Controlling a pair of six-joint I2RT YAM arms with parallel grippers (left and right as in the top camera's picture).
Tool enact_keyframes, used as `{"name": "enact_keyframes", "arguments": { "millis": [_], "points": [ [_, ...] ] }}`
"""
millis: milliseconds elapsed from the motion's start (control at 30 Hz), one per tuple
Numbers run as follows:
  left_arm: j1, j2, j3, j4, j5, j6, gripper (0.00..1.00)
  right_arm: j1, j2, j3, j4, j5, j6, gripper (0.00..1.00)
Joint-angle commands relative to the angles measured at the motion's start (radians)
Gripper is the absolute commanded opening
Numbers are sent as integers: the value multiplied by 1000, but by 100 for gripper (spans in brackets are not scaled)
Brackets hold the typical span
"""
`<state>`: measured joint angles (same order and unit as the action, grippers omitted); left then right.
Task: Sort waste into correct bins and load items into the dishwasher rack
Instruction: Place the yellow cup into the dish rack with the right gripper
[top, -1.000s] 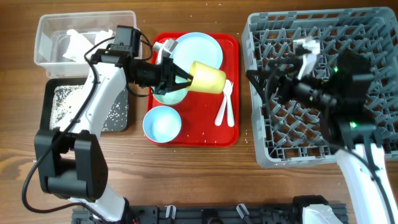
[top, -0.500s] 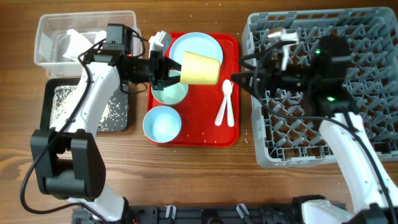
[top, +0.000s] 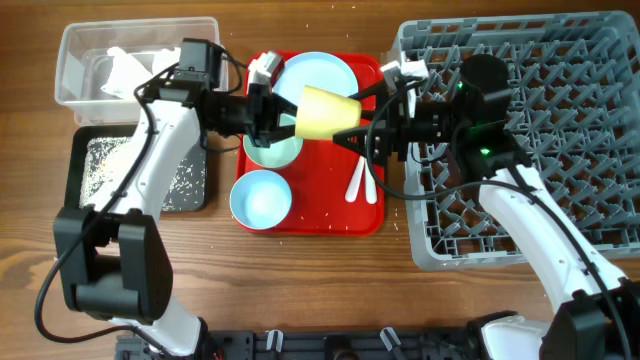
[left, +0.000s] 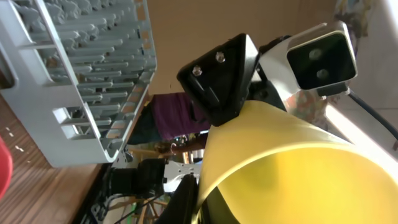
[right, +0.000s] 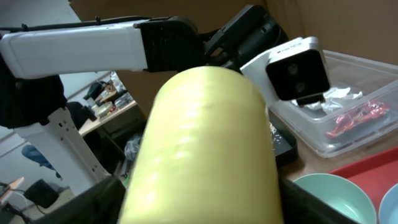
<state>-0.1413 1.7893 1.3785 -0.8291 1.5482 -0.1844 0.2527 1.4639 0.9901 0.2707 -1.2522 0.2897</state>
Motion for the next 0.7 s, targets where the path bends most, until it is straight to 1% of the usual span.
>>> {"name": "enact_keyframes", "arguments": {
  "millis": [0,33,67,100,133,167,200,267,333,367,433,467,533,600,667],
  "points": [
    [-8,-19,17,3,29,20,4,8,14,12,23,-6,6,68],
    [-8,-19,17,3,29,20,4,8,14,12,29,-6,6,65],
    [-8,-19,17,3,29,20,4,8,14,12,30,-6,6,58],
    [-8,-19,17,3,29,20,4,8,14,12,33,-6,7,48],
    [-8,-19,17,3,29,20,4,8,14,12,33,-6,7,42],
    [-8,-19,17,3,28,20,4,8,14,12,33,-6,9,37],
    [-8,-19,17,4,25,20,6,8,14,12,33,-6,10,34],
    [-7,-19,17,9,11,20,22,5,13,12,36,-6,16,33],
    [-7,-19,17,11,-11,20,44,-13,13,12,54,-6,61,33],
    [-6,-19,17,11,-29,20,48,-29,13,12,58,-6,80,33],
    [-2,-19,17,11,-96,20,51,-74,11,12,57,-5,114,32],
    [4,-19,17,11,-167,20,53,-127,11,12,42,-1,151,31],
    [9,-19,17,11,-267,20,54,-188,11,12,-12,24,175,31],
    [10,-19,17,11,-384,20,56,-244,3,12,-133,89,160,32],
    [8,-19,17,11,-511,20,56,-267,-18,12,-288,185,115,33]
  ]
}}
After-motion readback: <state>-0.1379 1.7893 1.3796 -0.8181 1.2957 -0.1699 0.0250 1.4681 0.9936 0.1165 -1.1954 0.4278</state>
